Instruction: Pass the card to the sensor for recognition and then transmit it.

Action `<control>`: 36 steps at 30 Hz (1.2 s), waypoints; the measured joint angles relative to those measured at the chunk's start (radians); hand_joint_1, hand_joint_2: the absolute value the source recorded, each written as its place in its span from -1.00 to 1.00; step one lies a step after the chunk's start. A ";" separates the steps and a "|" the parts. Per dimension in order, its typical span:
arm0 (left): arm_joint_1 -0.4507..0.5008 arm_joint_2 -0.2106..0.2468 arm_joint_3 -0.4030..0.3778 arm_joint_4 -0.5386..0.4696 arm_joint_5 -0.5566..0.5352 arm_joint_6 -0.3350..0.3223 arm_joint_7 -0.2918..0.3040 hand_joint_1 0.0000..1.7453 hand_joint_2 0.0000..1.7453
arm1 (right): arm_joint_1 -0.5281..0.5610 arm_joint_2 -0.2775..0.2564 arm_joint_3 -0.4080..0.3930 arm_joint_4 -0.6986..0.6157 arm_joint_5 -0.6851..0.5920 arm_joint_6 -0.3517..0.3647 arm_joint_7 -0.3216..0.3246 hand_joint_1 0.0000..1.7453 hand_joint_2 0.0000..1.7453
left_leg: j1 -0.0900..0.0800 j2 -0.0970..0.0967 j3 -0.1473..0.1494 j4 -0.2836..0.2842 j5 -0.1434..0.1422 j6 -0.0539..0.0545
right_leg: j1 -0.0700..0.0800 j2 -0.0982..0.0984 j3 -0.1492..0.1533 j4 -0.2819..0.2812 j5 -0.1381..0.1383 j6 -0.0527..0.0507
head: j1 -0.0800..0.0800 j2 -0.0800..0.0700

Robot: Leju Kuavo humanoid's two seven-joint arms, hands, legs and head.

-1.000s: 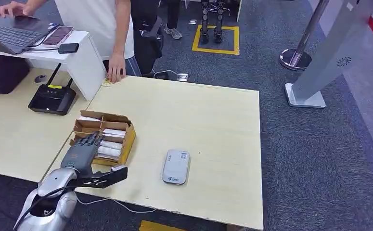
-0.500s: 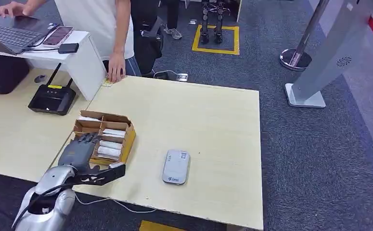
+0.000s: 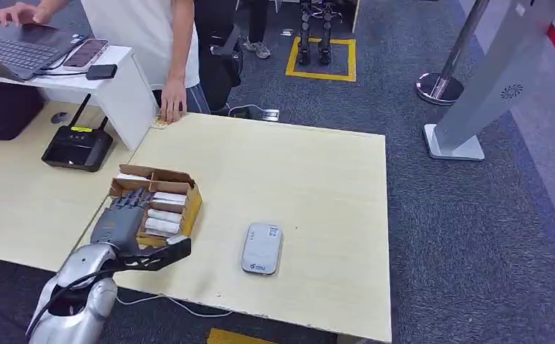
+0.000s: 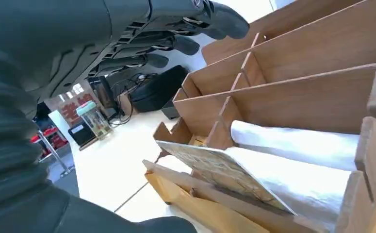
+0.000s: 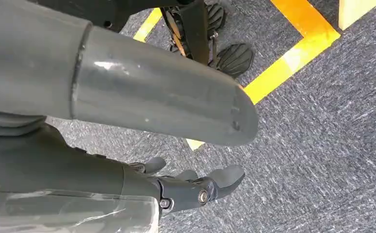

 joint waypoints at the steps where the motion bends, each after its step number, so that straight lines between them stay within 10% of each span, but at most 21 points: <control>1: 0.000 -0.001 -0.001 0.000 0.000 0.000 0.000 -1.00 1.00 | 0.000 0.000 0.000 0.000 0.000 0.000 0.000 -1.00 -1.00 | 0.000 0.000 0.000 0.000 0.000 0.000 | 0.000 0.000 0.000 0.000 0.000 0.000 | 0.000 0.000; 9: 0.000 -0.007 -0.007 0.000 0.000 0.001 0.000 -0.92 1.00 | 0.000 0.000 0.001 0.000 0.000 0.000 0.000 -1.00 -1.00 | 0.000 0.000 0.000 0.000 0.000 0.000 | 0.000 0.000 0.000 0.000 0.000 0.000 | 0.000 0.000; 10: 0.000 -0.007 -0.007 0.000 0.000 0.001 0.000 0.74 1.00 | 0.000 0.000 0.002 0.000 0.000 0.000 0.000 -1.00 -1.00 | 0.000 0.000 0.000 0.000 0.000 0.000 | 0.000 0.000 0.000 0.000 0.000 0.000 | 0.000 0.000; 13: 0.000 -0.007 -0.007 0.000 0.000 0.002 -0.005 1.00 1.00 | 0.000 0.000 0.005 0.000 0.000 0.000 0.000 -1.00 -1.00 | 0.000 0.000 0.000 0.000 0.000 0.000 | 0.000 0.000 0.000 0.000 0.000 0.000 | 0.000 0.000; 36: 0.001 -0.006 -0.007 0.000 0.034 0.034 -0.031 1.00 1.00 | 0.000 0.000 0.008 0.000 0.003 0.003 0.000 -1.00 -1.00 | 0.000 0.000 0.000 0.000 0.000 0.000 | 0.000 0.000 0.000 0.000 0.000 0.000 | 0.000 0.000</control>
